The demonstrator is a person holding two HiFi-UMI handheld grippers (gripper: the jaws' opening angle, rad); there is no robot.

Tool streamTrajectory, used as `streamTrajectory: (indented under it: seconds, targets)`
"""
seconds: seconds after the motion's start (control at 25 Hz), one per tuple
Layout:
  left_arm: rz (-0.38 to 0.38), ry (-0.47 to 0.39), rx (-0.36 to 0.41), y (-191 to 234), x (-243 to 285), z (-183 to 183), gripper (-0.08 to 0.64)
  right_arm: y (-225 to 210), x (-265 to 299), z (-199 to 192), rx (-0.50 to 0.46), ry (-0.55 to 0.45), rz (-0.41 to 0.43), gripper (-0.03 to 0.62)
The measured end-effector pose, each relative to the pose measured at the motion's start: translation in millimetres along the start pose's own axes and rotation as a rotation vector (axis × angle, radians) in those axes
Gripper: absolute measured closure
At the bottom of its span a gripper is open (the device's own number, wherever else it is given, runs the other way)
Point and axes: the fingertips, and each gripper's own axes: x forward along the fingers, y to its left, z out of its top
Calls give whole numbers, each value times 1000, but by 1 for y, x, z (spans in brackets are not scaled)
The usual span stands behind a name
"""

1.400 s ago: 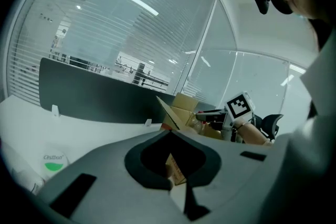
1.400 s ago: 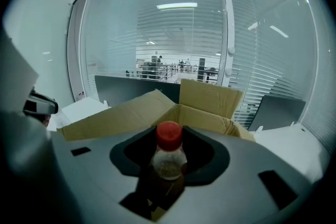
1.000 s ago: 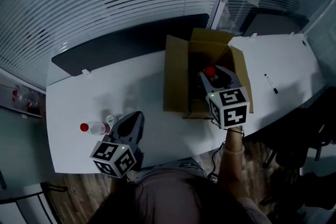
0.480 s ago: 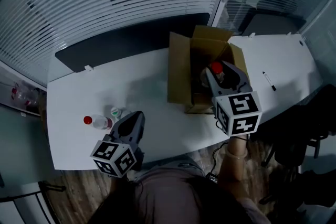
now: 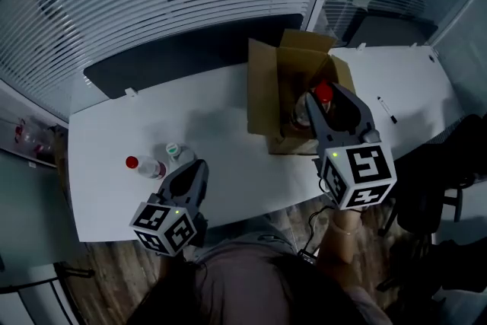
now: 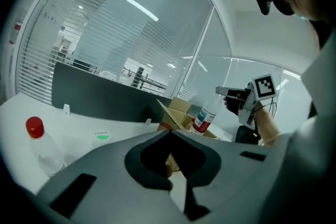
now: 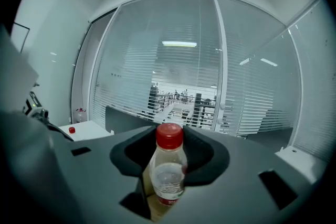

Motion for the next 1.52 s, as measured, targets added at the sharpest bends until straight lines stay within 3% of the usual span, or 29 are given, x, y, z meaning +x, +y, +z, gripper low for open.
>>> streamTrajectory:
  seconds: [0.6, 1.2, 1.52]
  targets:
    - [-24, 14, 11, 1, -30, -11, 552, 33, -43, 22, -13, -50, -2, 431]
    - [-46, 20, 40, 15, -73, -19, 552, 86, -61, 7, 14, -46, -6, 431]
    - [-27, 8, 35, 27, -92, -21, 552, 117, -57, -3, 20, -25, 44, 431]
